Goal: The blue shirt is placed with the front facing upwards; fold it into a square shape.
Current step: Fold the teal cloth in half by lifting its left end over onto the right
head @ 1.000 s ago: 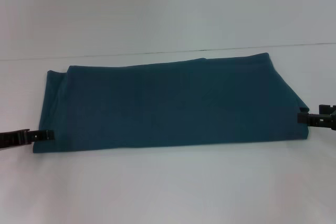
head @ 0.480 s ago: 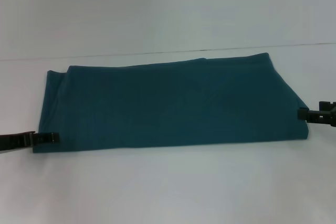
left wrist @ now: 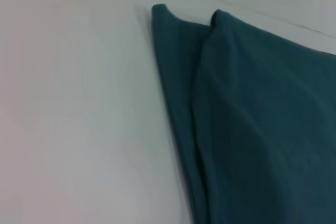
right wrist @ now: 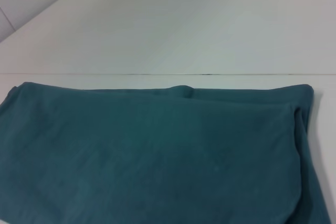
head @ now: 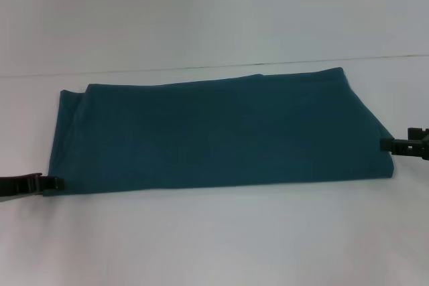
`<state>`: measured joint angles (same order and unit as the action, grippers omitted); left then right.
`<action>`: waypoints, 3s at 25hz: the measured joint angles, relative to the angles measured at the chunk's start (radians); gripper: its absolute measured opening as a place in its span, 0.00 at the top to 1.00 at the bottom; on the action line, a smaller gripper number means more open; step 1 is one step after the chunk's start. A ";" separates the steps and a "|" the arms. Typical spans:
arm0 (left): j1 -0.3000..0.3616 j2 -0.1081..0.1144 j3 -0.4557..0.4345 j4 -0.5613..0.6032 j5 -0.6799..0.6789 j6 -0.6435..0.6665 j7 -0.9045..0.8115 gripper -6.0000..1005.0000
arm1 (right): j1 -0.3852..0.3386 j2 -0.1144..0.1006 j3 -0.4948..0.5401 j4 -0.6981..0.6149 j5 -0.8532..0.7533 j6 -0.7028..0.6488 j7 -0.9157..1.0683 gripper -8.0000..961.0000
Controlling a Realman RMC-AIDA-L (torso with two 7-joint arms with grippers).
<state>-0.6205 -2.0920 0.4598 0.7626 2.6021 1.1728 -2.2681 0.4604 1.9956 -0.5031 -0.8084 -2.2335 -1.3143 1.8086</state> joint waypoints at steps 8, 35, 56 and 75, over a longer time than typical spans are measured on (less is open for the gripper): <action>-0.005 0.001 0.002 -0.006 0.005 -0.004 -0.003 0.77 | 0.000 0.000 0.000 -0.001 0.000 0.000 0.000 0.04; -0.005 0.001 -0.003 -0.012 -0.007 -0.005 0.024 0.97 | 0.160 -0.059 -0.028 -0.003 -0.330 -0.045 0.474 0.05; -0.010 0.000 -0.002 -0.012 -0.023 0.004 0.029 0.97 | 0.179 -0.053 -0.029 0.149 -0.322 0.055 0.461 0.18; -0.013 0.000 0.000 -0.012 -0.034 0.004 0.032 0.97 | 0.190 -0.046 -0.040 0.172 -0.328 0.101 0.474 0.50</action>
<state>-0.6334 -2.0921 0.4602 0.7502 2.5677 1.1765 -2.2363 0.6504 1.9493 -0.5430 -0.6367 -2.5618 -1.2128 2.2822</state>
